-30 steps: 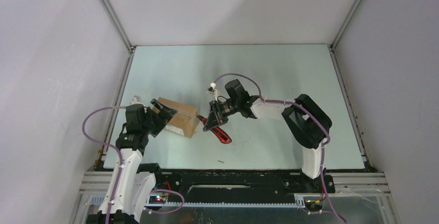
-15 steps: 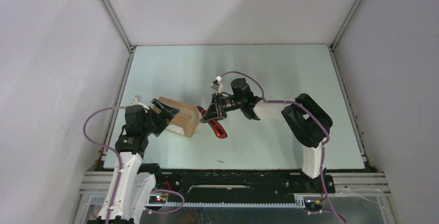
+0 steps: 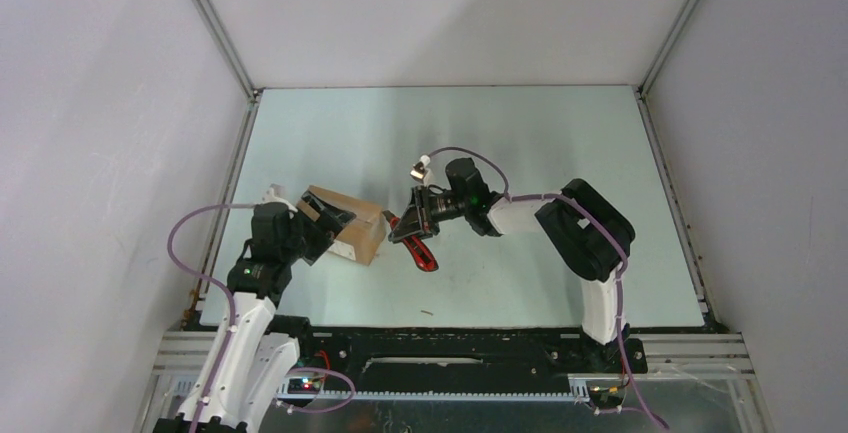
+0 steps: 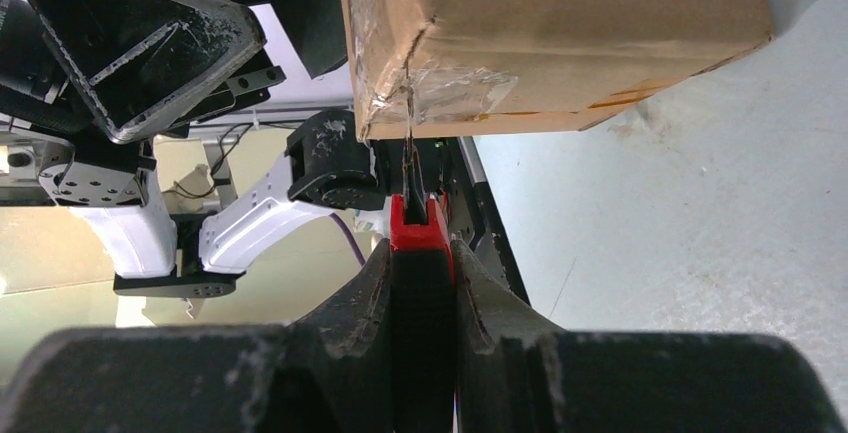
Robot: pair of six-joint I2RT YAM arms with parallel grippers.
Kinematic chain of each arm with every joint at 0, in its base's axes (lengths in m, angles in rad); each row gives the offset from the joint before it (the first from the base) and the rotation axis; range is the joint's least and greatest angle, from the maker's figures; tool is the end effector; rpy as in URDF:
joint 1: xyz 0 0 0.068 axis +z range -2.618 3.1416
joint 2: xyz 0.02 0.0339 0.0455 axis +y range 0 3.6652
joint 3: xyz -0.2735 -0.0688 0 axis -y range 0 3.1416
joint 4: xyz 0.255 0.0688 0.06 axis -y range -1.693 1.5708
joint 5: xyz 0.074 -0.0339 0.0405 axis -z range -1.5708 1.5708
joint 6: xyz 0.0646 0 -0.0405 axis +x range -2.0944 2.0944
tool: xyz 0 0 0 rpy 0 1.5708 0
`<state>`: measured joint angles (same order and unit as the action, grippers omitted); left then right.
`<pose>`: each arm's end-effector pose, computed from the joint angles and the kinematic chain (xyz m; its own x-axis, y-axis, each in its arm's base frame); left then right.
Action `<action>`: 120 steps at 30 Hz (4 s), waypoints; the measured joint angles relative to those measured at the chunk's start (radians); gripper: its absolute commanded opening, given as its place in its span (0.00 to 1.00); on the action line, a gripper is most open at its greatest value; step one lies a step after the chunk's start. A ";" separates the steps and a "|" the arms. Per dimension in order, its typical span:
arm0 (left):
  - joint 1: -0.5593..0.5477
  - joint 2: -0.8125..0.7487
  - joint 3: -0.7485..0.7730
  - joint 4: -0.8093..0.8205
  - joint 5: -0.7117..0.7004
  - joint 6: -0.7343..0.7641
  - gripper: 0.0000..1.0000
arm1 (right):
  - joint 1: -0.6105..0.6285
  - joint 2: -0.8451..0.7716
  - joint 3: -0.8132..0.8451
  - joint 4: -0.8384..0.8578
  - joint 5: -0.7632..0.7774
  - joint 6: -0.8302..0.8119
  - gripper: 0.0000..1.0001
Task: Unpack the express box
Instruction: Cut the express box at the center of the board.
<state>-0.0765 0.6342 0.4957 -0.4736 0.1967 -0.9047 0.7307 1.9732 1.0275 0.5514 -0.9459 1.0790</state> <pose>0.1715 -0.0258 0.2209 -0.5383 -0.7321 -0.4174 -0.3056 0.6312 -0.7129 0.2839 0.3248 0.1505 -0.9708 -0.1776 -0.1613 -0.1955 0.1957 0.9610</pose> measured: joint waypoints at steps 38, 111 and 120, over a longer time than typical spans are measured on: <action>0.000 0.000 0.000 0.000 -0.014 -0.004 0.95 | 0.010 0.030 -0.023 0.101 0.004 0.088 0.00; 0.000 0.006 -0.006 0.017 -0.009 -0.013 0.94 | 0.029 0.084 -0.044 0.289 0.002 0.198 0.00; 0.000 0.024 -0.010 0.016 -0.011 -0.012 0.91 | 0.049 0.087 -0.030 0.287 -0.032 0.196 0.00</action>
<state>-0.0765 0.6582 0.4862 -0.4580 0.1860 -0.9165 0.7799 2.0598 0.9977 0.8383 -0.9775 1.2751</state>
